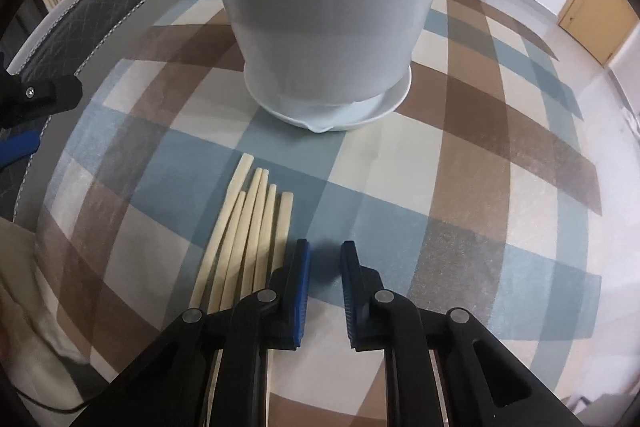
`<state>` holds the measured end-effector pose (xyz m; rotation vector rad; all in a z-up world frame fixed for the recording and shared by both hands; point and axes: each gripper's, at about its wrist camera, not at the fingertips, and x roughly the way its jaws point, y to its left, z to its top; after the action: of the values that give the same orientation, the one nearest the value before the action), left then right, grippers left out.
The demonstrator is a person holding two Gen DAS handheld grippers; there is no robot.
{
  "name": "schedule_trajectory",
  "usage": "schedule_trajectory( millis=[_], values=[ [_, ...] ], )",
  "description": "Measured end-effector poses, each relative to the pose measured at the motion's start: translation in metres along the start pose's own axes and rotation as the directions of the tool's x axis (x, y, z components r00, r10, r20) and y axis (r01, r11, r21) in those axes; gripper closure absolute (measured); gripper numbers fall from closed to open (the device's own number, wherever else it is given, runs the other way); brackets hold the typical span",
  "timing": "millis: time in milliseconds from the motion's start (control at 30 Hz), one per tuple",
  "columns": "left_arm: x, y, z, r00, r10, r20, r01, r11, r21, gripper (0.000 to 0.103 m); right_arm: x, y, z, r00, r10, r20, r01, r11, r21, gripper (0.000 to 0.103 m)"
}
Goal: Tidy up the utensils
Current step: 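Lower the right tool onto the chopstick pile beside the holder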
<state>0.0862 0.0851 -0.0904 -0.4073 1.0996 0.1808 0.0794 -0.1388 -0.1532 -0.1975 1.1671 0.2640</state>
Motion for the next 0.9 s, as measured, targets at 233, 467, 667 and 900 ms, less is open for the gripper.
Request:
schedule_trajectory(
  millis=[233,467,667,900],
  values=[
    [0.001,0.003,0.002,1.0,-0.012,-0.012,0.011,1.0,-0.019,0.005,-0.006,0.0,0.008,0.998,0.062,0.026,-0.063,0.997,0.033,0.086],
    [0.0,0.007,0.004,0.999,-0.027,-0.023,0.026,0.999,-0.041,0.005,0.002,0.003,0.009,0.998,0.061,-0.021,-0.06,0.997,0.043,0.088],
    [-0.002,0.008,0.005,0.999,-0.045,-0.024,0.044,0.998,-0.055,0.005,0.004,0.006,0.018,0.999,0.029,-0.04,-0.028,0.999,0.026,0.086],
    [-0.001,0.014,0.007,1.0,-0.012,-0.017,0.01,0.998,-0.065,0.005,0.008,0.019,0.028,0.999,0.028,-0.015,-0.028,1.0,0.009,0.087]
  ],
)
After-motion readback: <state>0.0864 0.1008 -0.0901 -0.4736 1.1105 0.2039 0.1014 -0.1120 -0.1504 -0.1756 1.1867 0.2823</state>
